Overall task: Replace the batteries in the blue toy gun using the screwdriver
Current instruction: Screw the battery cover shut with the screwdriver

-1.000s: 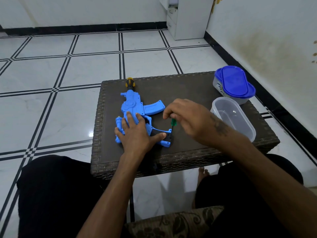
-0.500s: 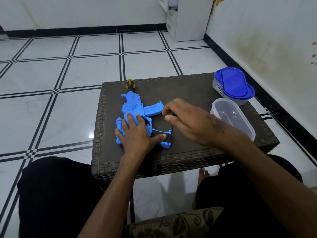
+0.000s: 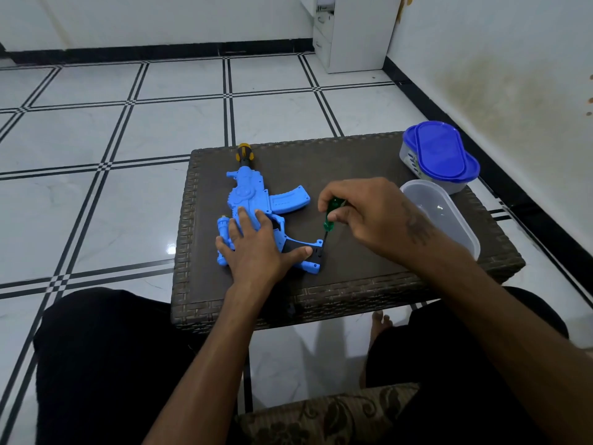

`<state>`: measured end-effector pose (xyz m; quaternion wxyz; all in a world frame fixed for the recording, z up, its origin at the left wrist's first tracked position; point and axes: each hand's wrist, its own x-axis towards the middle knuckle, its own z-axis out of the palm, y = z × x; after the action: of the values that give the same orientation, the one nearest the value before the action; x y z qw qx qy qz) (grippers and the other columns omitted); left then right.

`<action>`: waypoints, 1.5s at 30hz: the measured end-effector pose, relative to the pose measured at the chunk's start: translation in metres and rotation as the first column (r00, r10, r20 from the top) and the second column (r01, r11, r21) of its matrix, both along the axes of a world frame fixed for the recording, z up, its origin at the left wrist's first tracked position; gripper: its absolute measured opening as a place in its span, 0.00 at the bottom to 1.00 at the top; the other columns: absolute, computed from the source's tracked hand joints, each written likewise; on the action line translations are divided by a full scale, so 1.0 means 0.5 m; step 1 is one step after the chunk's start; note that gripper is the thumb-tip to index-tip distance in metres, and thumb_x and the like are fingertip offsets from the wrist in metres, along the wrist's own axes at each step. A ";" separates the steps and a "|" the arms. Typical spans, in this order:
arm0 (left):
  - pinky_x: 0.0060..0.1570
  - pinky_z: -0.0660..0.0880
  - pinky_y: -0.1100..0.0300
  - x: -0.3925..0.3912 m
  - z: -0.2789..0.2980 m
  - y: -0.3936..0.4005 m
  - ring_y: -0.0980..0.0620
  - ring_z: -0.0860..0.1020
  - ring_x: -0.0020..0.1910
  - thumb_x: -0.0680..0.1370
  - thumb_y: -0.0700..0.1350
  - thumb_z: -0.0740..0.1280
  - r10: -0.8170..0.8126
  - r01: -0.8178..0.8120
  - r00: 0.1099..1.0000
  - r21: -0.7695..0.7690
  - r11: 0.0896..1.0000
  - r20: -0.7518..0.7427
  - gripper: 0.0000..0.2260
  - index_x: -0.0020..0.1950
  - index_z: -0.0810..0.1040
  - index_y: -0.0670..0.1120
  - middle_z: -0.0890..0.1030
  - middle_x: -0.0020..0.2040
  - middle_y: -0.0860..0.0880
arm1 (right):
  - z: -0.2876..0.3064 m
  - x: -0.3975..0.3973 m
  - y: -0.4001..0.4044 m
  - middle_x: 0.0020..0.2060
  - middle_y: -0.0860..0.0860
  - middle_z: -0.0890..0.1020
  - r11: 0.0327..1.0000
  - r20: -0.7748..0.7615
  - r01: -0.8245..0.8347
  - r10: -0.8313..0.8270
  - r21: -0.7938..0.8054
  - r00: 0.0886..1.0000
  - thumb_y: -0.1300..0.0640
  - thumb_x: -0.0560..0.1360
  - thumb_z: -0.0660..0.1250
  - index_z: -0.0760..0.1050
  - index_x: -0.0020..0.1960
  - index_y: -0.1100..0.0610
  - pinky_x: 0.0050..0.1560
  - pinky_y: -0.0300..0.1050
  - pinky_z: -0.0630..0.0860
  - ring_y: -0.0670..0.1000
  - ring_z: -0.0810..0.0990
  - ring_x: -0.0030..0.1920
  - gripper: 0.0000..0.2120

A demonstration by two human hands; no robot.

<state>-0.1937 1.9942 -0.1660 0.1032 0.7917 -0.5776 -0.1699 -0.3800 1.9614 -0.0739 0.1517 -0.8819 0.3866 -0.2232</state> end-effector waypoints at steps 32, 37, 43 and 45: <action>0.73 0.42 0.37 0.000 -0.001 0.000 0.41 0.42 0.78 0.67 0.73 0.65 0.002 -0.002 1.000 -0.007 1.000 0.000 0.51 0.79 0.49 0.47 0.41 0.79 0.43 | -0.019 0.012 0.020 0.41 0.46 0.79 0.976 0.024 -0.076 0.073 0.206 0.997 0.73 0.71 0.63 0.73 0.50 0.54 0.39 0.31 0.74 0.39 0.78 0.40 0.16; 0.73 0.42 0.37 -0.001 -0.002 0.000 0.41 0.42 0.78 0.66 0.73 0.65 0.000 0.000 1.000 -0.008 1.000 -0.003 0.51 0.79 0.49 0.48 0.41 0.79 0.43 | -0.017 0.017 0.018 0.37 0.46 0.81 0.990 -0.011 -0.010 0.012 0.140 1.000 0.64 0.74 0.68 0.74 0.48 0.53 0.40 0.44 0.78 0.41 0.79 0.35 0.08; 0.73 0.41 0.37 0.000 0.000 -0.001 0.41 0.42 0.78 0.67 0.73 0.64 0.001 -0.001 1.000 0.000 1.000 0.000 0.51 0.79 0.49 0.48 0.41 0.79 0.43 | -0.009 0.022 0.026 0.30 0.47 0.80 0.996 -0.030 0.046 -0.043 0.081 0.999 0.50 0.75 0.70 0.73 0.48 0.51 0.39 0.52 0.78 0.47 0.80 0.33 0.07; 0.73 0.41 0.37 0.000 -0.001 0.000 0.41 0.42 0.78 0.67 0.73 0.64 -0.004 0.004 1.000 -0.001 1.000 -0.002 0.51 0.79 0.48 0.48 0.41 0.79 0.43 | -0.001 0.010 0.029 0.32 0.47 0.81 0.999 -0.005 0.044 -0.044 0.029 0.999 0.49 0.74 0.70 0.74 0.48 0.50 0.39 0.51 0.78 0.48 0.80 0.34 0.07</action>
<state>-0.1939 1.9941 -0.1665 0.1036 0.7903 -0.5792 -0.1707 -0.3747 1.9760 -0.0744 0.1585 -0.8714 0.4094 -0.2190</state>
